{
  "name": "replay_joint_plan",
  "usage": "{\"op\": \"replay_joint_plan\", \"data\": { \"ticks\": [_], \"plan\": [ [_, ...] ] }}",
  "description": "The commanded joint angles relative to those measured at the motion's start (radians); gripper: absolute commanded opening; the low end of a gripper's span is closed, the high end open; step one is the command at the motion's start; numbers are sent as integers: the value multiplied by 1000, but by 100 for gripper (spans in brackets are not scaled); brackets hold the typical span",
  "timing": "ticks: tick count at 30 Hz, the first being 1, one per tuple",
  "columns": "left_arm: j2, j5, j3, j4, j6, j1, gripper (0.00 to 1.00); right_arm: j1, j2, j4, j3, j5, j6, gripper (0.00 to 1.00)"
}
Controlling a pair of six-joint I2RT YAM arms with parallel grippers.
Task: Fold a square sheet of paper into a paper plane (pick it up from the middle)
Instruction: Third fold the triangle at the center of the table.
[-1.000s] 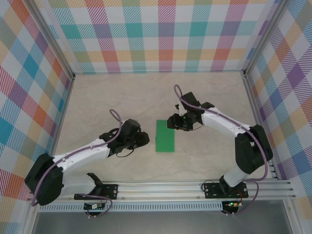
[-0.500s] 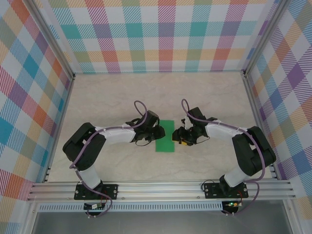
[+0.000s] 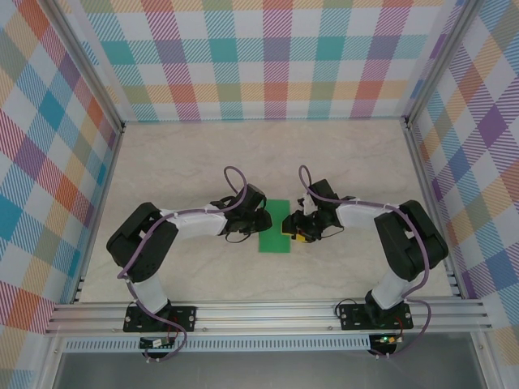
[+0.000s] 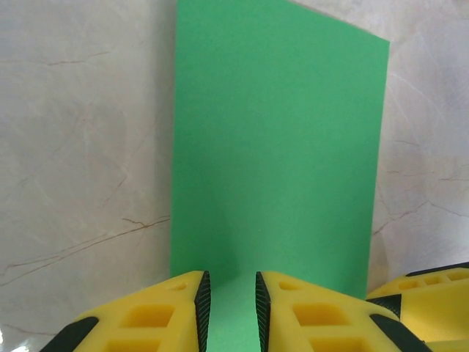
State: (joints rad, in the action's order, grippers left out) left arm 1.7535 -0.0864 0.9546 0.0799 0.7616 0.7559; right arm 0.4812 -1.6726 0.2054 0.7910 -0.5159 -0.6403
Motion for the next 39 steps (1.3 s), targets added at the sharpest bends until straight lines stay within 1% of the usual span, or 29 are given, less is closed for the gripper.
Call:
{"op": "replay_joint_plan", "data": {
  "ticks": [1,3,10,14,17,19,21,23,24,25,27,29,32,37,39],
  "plan": [
    [0,17,22,26,-23,-5,25,4,-21,-42,22,-39,-10,49],
    [7,12,23,24,-21,-7,25,4,-28,-56,24,-50,-12,45],
    [-10,-2,8,15,-31,-6,25,2,-47,-66,52,-58,-12,43],
    [-78,-4,-39,-4,-58,0,27,-2,-64,-40,80,-49,2,42],
    [-148,20,-80,9,-115,34,31,-8,-74,-36,91,-57,6,37],
    [-190,59,-95,34,-161,75,35,-13,-79,-24,102,-61,7,34],
    [-223,114,-100,75,-213,138,39,-16,-80,-13,111,-63,8,30],
    [-240,173,-97,109,-259,197,46,-18,-77,-5,115,-72,10,26],
    [-240,213,-89,130,-279,232,52,-18,-75,-2,118,-75,12,25],
    [-236,244,-79,149,-297,260,55,-19,-71,2,117,-76,12,25],
    [-207,324,-40,189,-345,322,60,-21,-68,4,116,-82,14,24],
    [-169,389,9,265,-390,377,64,-23,-67,2,116,-93,13,23],
    [-112,441,67,299,-437,432,70,-25,-67,0,117,-106,11,23],
    [24,574,200,409,-523,525,72,-29,-67,1,119,-122,10,23],
    [100,652,273,475,-549,566,72,-29,-72,2,123,-129,10,23]
  ]
}}
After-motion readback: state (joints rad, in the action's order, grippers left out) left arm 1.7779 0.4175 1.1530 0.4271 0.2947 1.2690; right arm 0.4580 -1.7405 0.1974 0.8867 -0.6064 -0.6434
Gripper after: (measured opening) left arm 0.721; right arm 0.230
